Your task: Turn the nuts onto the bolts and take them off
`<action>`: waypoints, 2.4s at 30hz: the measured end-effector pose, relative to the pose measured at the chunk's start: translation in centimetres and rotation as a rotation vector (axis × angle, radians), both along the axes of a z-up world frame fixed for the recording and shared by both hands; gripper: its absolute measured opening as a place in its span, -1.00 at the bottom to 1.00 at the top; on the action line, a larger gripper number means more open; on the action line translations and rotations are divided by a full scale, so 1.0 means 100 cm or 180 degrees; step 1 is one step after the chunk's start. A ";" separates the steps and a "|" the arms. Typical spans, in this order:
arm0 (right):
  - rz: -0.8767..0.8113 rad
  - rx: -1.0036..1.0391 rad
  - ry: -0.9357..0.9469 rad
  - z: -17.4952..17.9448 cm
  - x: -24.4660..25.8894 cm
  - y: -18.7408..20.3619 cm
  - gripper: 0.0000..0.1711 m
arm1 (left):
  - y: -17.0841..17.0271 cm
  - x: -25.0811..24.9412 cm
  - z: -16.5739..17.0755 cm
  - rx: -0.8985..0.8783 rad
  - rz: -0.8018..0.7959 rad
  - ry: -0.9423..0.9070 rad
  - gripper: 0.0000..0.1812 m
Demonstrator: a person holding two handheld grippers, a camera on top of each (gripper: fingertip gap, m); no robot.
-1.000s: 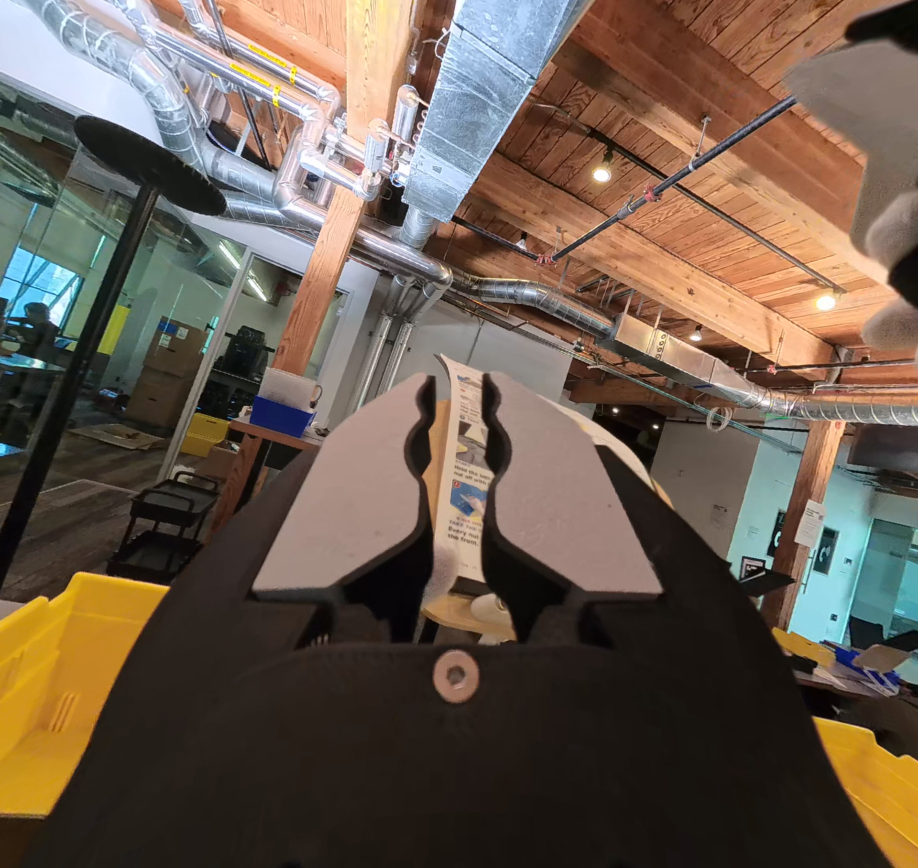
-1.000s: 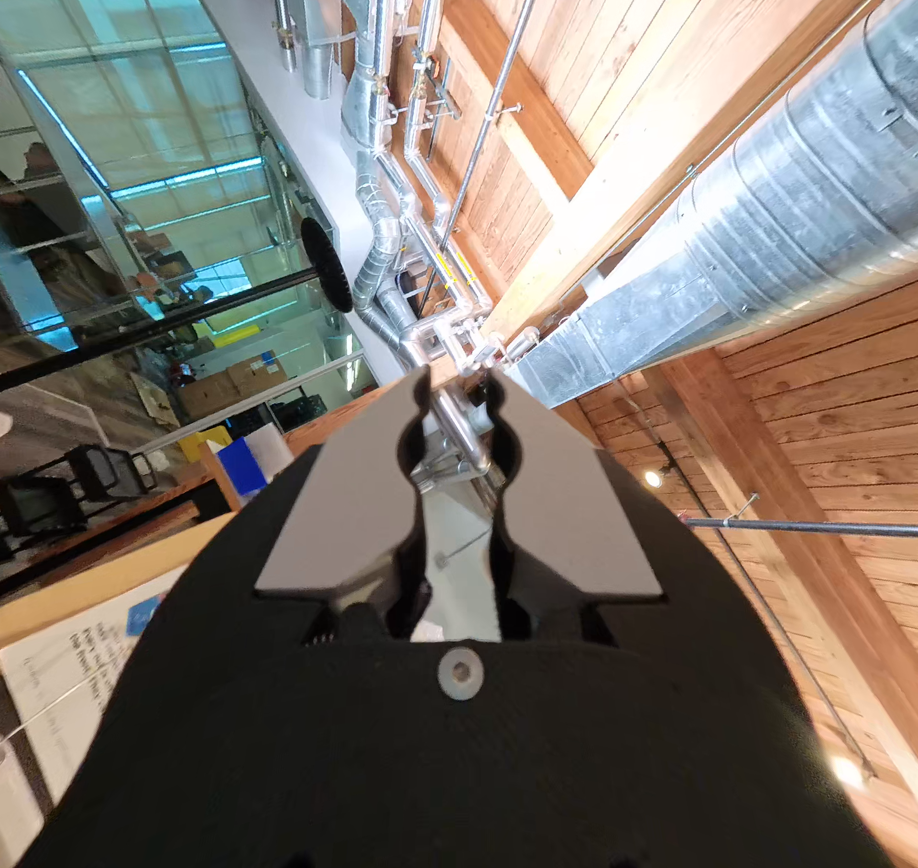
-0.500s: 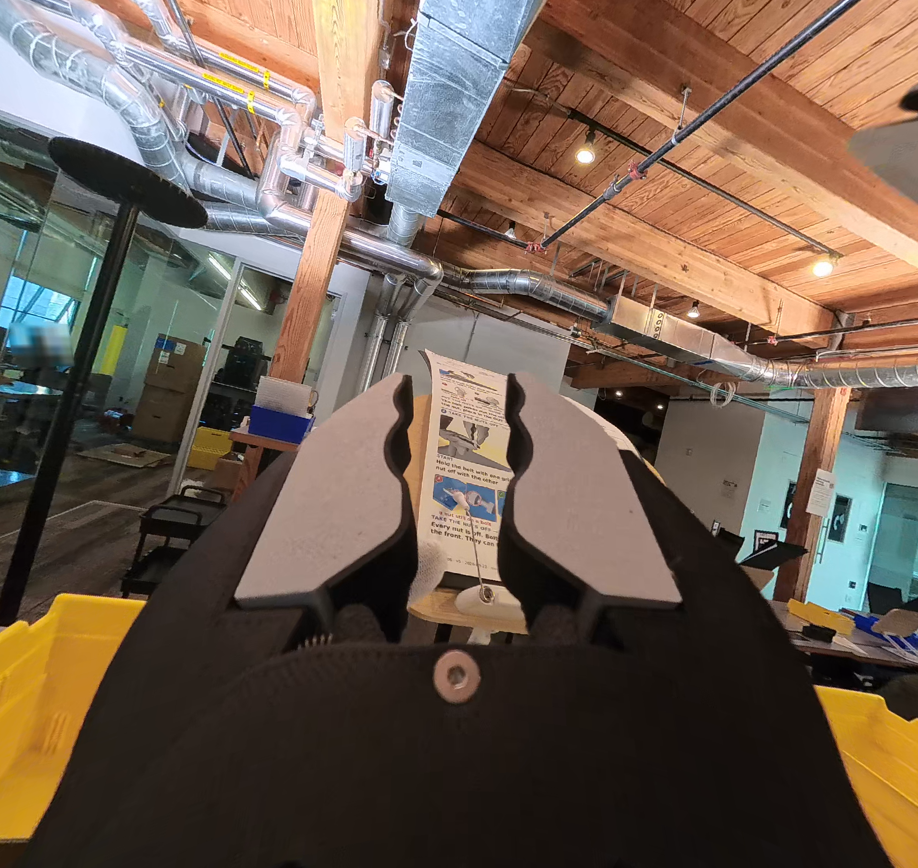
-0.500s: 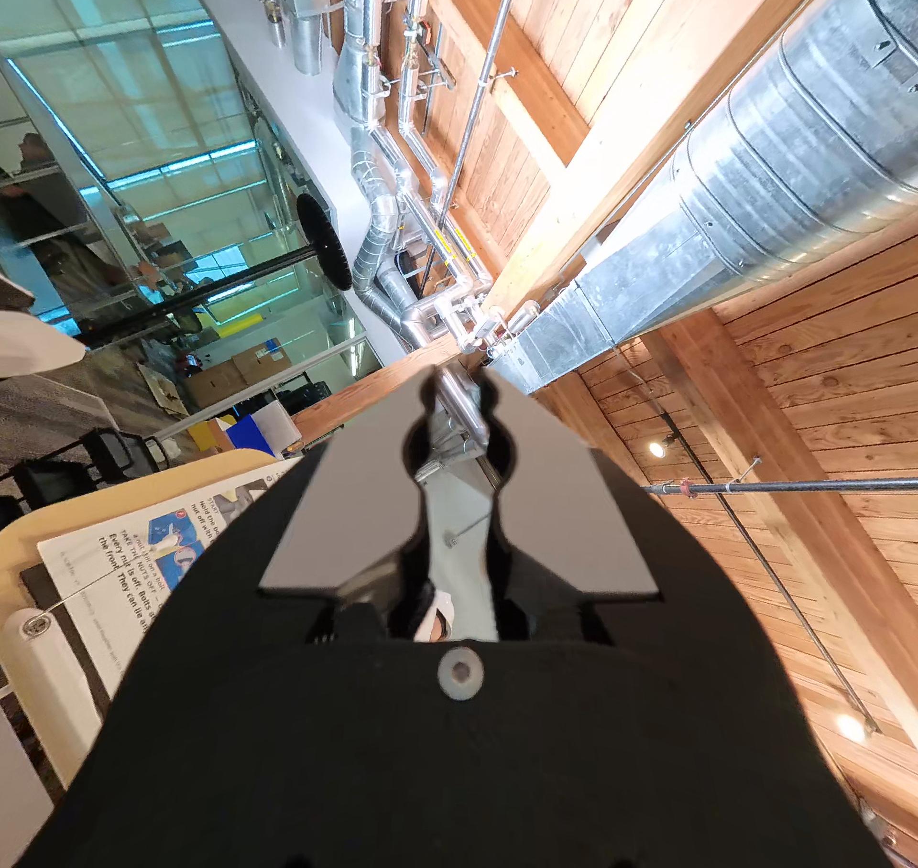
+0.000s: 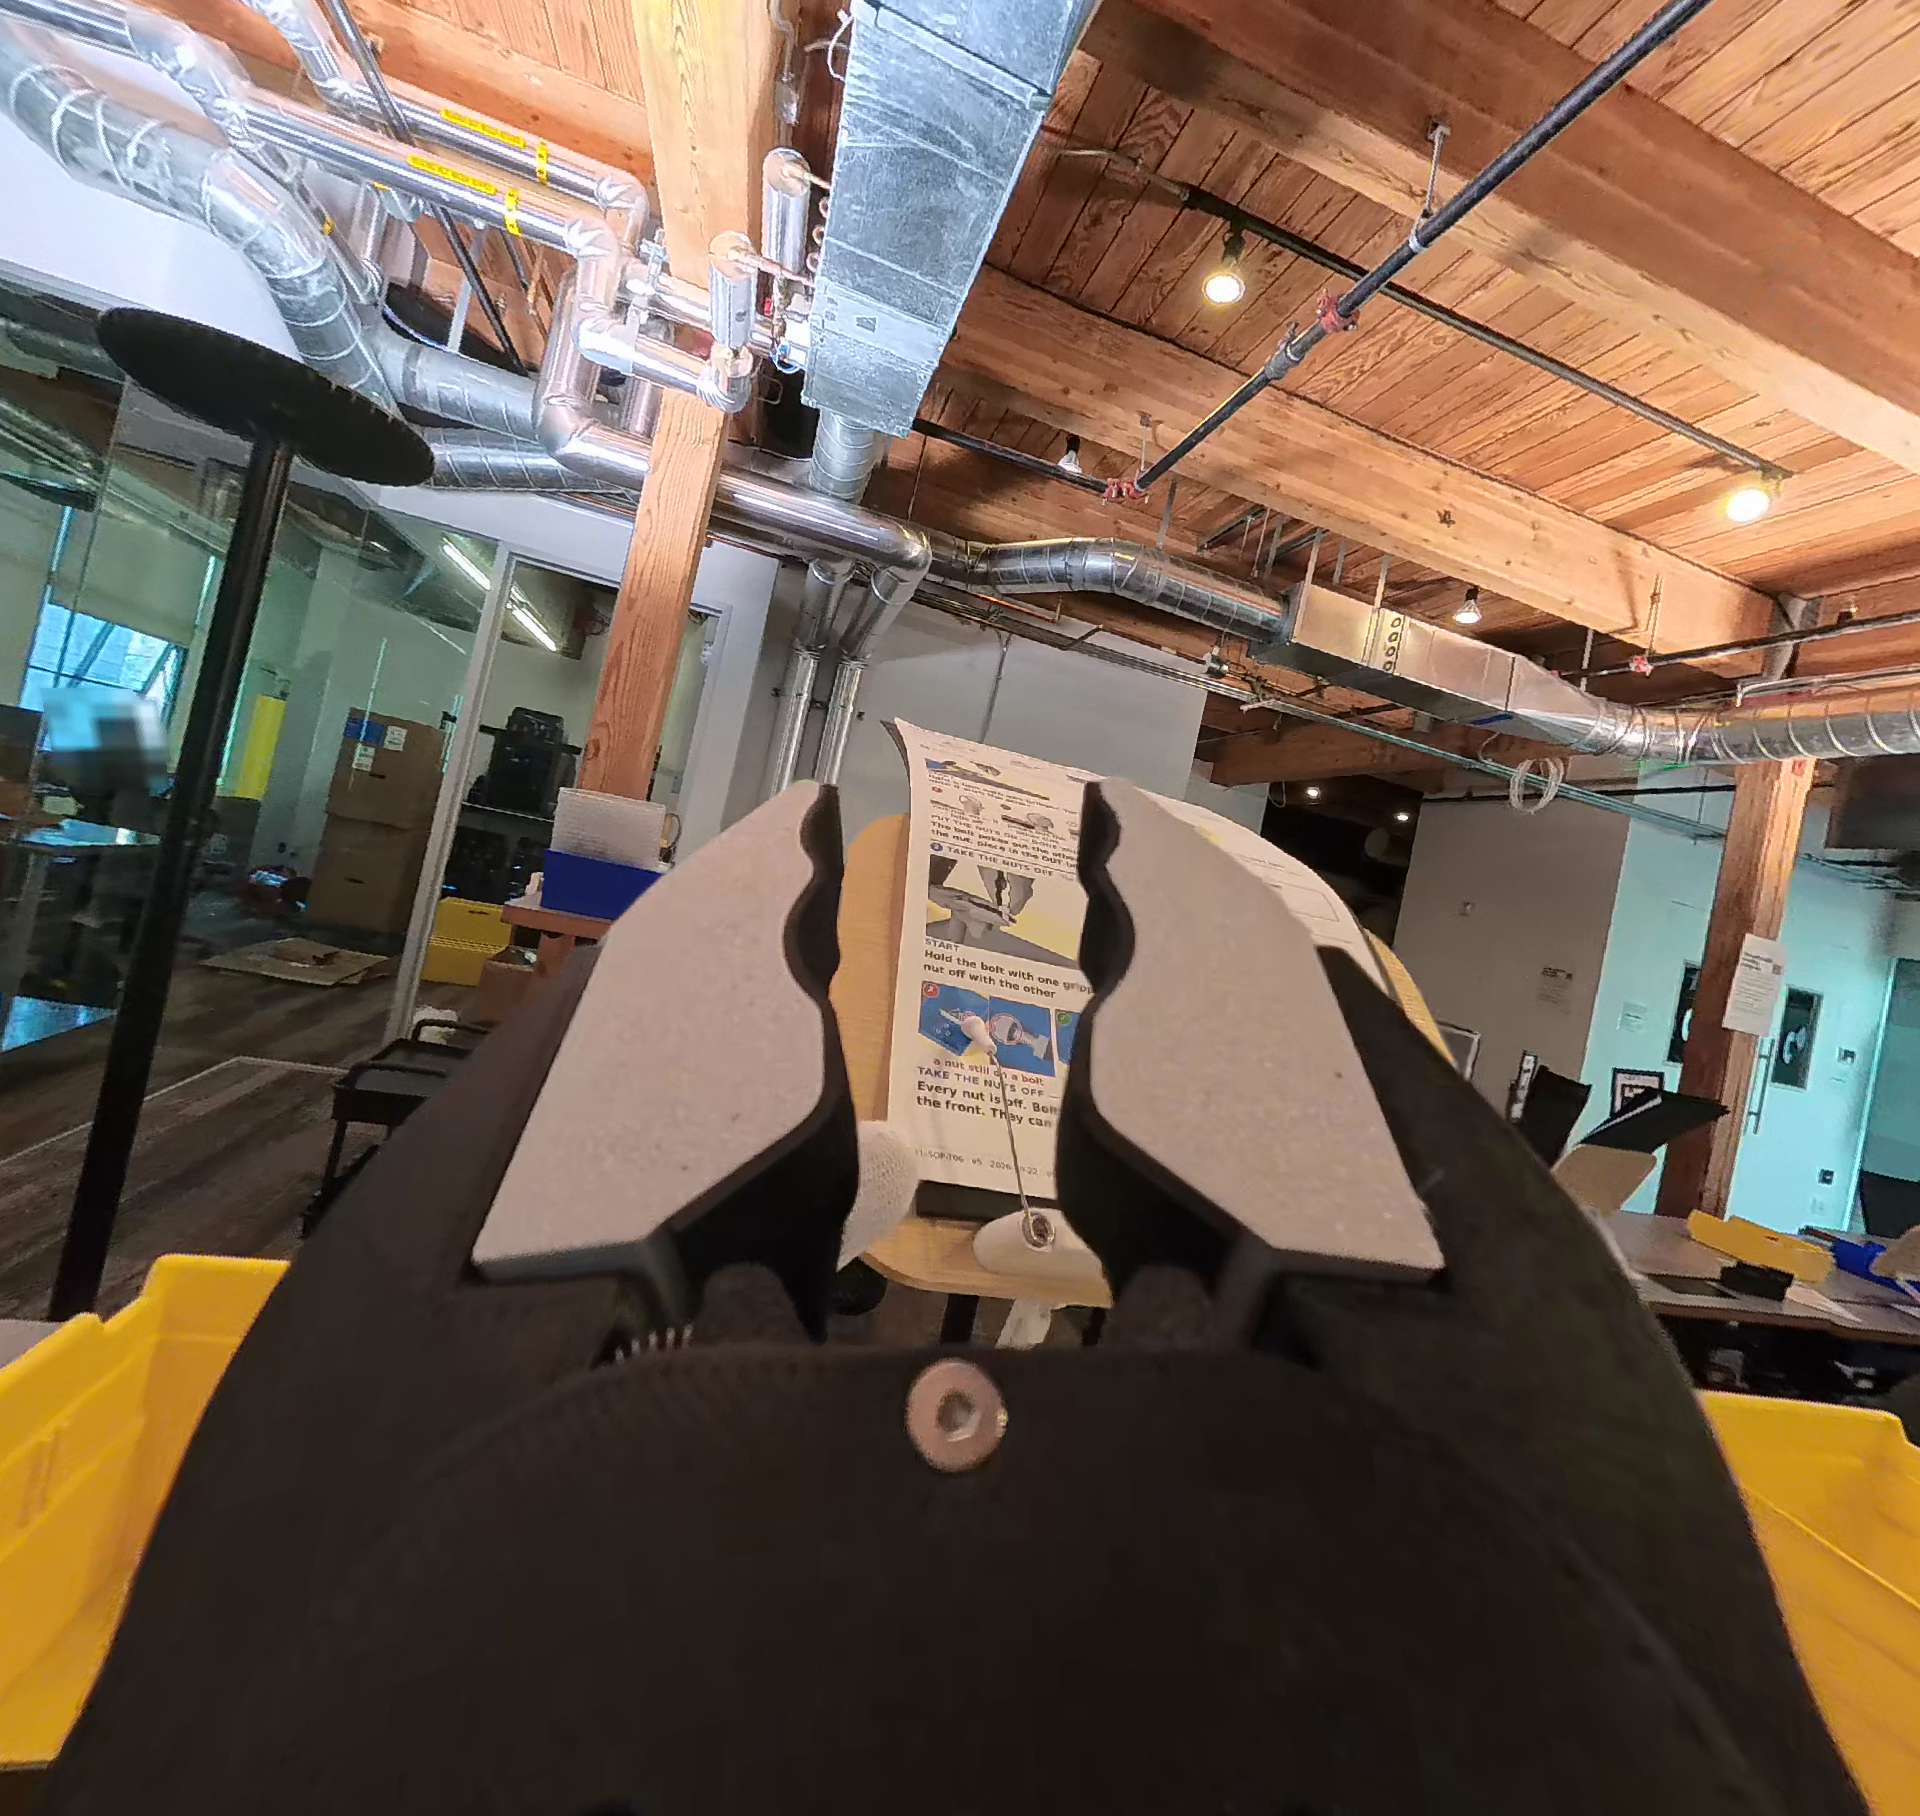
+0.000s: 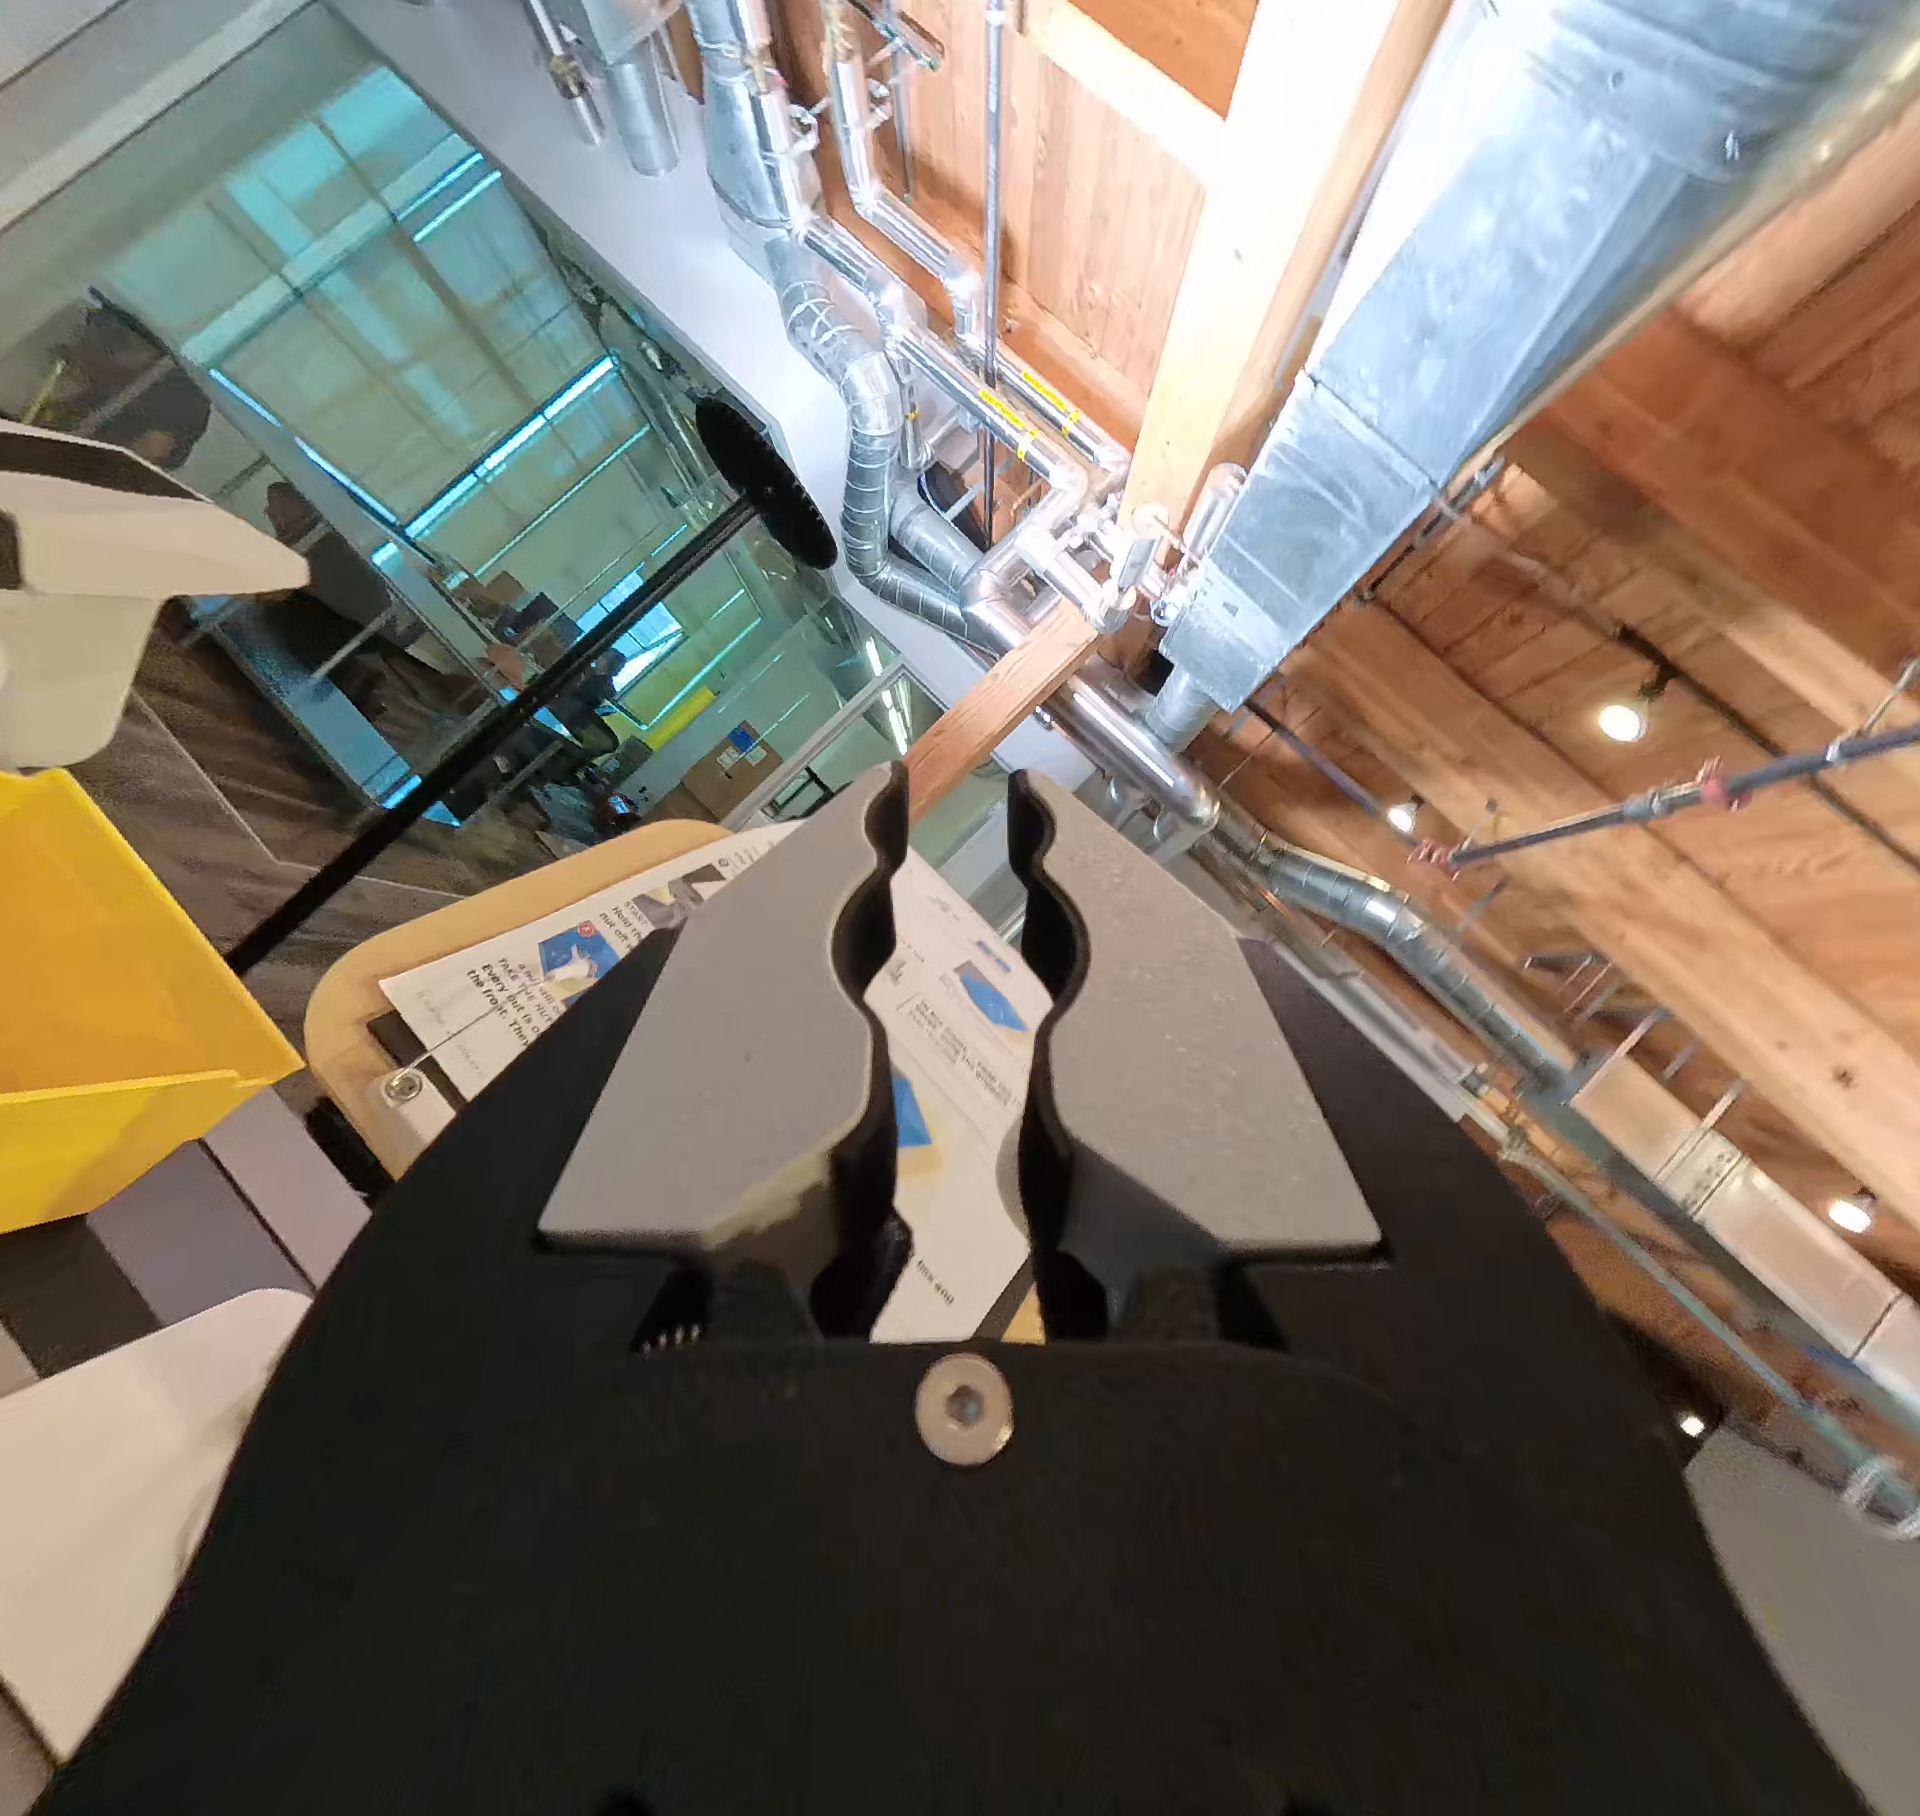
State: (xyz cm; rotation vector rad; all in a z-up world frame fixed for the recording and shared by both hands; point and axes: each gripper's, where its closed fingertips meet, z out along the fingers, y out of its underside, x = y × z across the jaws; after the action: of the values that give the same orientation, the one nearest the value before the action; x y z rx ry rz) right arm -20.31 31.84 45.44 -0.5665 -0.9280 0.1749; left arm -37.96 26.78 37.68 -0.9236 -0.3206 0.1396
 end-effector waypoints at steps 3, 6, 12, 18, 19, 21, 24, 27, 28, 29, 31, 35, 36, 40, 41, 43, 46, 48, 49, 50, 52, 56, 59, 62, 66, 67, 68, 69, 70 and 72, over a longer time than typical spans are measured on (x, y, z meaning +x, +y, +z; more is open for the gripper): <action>0.0115 -0.0261 0.0109 -0.007 0.010 0.014 -0.80 | 0.004 0.002 -0.002 -0.0096 0.0083 0.0126 -0.53; 0.0040 -0.0198 0.0071 -0.010 0.013 0.021 -0.79 | 0.004 0.003 -0.003 -0.0131 0.0132 0.0151 -0.53; 0.0100 -0.0494 0.0074 -0.015 0.016 0.036 -0.34 | 0.021 0.012 -0.010 -0.0539 0.0282 0.0441 -0.12; -0.0033 -0.0453 -0.0020 -0.026 0.004 0.038 -0.23 | 0.029 0.037 -0.002 -0.0783 0.0278 0.0682 0.01; -0.0154 -0.0311 -0.0041 -0.027 0.002 0.037 -0.35 | 0.026 0.036 -0.001 -0.0713 0.0301 0.0688 -0.13; -0.0242 -0.0091 -0.0106 -0.030 -0.002 0.030 -0.62 | 0.027 0.033 -0.006 -0.0701 0.0240 0.0614 -0.26; -0.0326 -0.0084 -0.0092 -0.034 -0.007 0.028 -0.45 | 0.026 0.032 -0.008 -0.0677 0.0296 0.0668 -0.49; -0.0379 -0.0138 -0.0225 -0.045 -0.019 0.031 -0.12 | 0.034 0.037 -0.012 -0.0809 0.0200 0.0651 -0.24; -0.0348 -0.0109 -0.0229 -0.047 -0.021 0.029 -0.12 | 0.037 0.039 -0.013 -0.0826 0.0192 0.0646 -0.16; -0.0355 -0.0093 -0.0199 -0.047 -0.021 0.029 -0.13 | 0.038 0.039 -0.015 -0.0841 0.0233 0.0637 -0.13; -0.0427 -0.0140 -0.0165 -0.050 -0.021 0.033 -0.12 | 0.035 0.039 -0.013 -0.0823 0.0444 0.0722 -0.09; -0.0526 -0.0001 -0.0164 -0.062 -0.029 0.031 -0.32 | 0.032 0.045 -0.012 -0.0704 0.0513 0.0645 -0.14; -0.0520 0.0015 -0.0146 -0.065 -0.032 0.029 -0.44 | 0.033 0.045 -0.015 -0.0715 0.0561 0.0645 -0.22; -0.0378 -0.0015 -0.0130 -0.072 -0.038 0.020 -0.97 | 0.034 0.051 -0.022 -0.0684 0.0621 0.0708 -0.65; -0.0381 -0.0001 -0.0137 -0.071 -0.038 0.019 -1.00 | 0.035 0.054 -0.023 -0.0681 0.0600 0.0745 -0.84; -0.0315 -0.0076 -0.0143 -0.072 -0.038 0.020 -1.00 | 0.034 0.057 -0.024 -0.0643 0.0611 0.0794 -1.00; -0.0246 -0.0171 -0.0152 -0.073 -0.038 0.022 -1.00 | 0.035 0.064 -0.024 -0.0639 0.0585 0.0867 -1.00; -0.0218 -0.0184 -0.0111 -0.072 -0.037 0.021 -1.00 | 0.034 0.067 -0.022 -0.0573 0.0543 0.0858 -1.00; -0.0188 -0.0212 -0.0098 -0.071 -0.037 0.020 -1.00 | 0.033 0.067 -0.021 -0.0561 0.0546 0.0850 -1.00; -0.0149 -0.0230 -0.0078 -0.071 -0.037 0.019 -1.00 | 0.033 0.067 -0.021 -0.0560 0.0551 0.0853 -0.97; -0.0084 -0.0272 -0.0030 -0.069 -0.036 0.017 -0.97 | 0.032 0.066 -0.020 -0.0528 0.0533 0.0845 -0.90; 0.0002 -0.0377 -0.0014 -0.068 -0.035 0.018 -1.00 | 0.030 0.064 -0.019 -0.0520 0.0562 0.0842 -0.91; 0.0047 -0.0445 0.0008 -0.068 -0.035 0.020 -1.00 | 0.030 0.064 -0.019 -0.0516 0.0581 0.0840 -0.98; 0.0079 -0.0447 0.0049 -0.067 -0.034 0.019 -1.00 | 0.030 0.062 -0.020 -0.0515 0.0584 0.0815 -0.89; 0.0194 -0.0571 0.0166 -0.061 -0.030 0.019 -0.92 | 0.028 0.059 -0.018 -0.0483 0.0600 0.0787 -0.85; 0.0215 -0.0604 0.0190 -0.060 -0.028 0.020 -1.00 | 0.027 0.059 -0.017 -0.0475 0.0607 0.0789 -0.85; 0.0220 -0.0623 0.0216 -0.058 -0.026 0.021 -1.00 | 0.026 0.059 -0.016 -0.0462 0.0608 0.0797 -0.89; 0.0197 -0.0632 0.0233 -0.056 -0.024 0.023 -1.00 | 0.024 0.060 -0.015 -0.0439 0.0596 0.0796 -0.94; 0.0159 -0.0628 0.0276 -0.054 -0.021 0.025 -1.00 | 0.023 0.060 -0.013 -0.0408 0.0585 0.0781 -0.99; 0.0079 -0.0578 0.0370 -0.048 -0.016 0.027 -0.76 | 0.021 0.059 -0.011 -0.0373 0.0567 0.0747 -0.95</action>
State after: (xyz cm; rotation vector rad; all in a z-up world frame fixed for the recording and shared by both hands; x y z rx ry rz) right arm -21.89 34.54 40.68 -0.7053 -0.8111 0.3137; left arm -32.04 28.88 36.58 -0.9829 -0.1775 0.4309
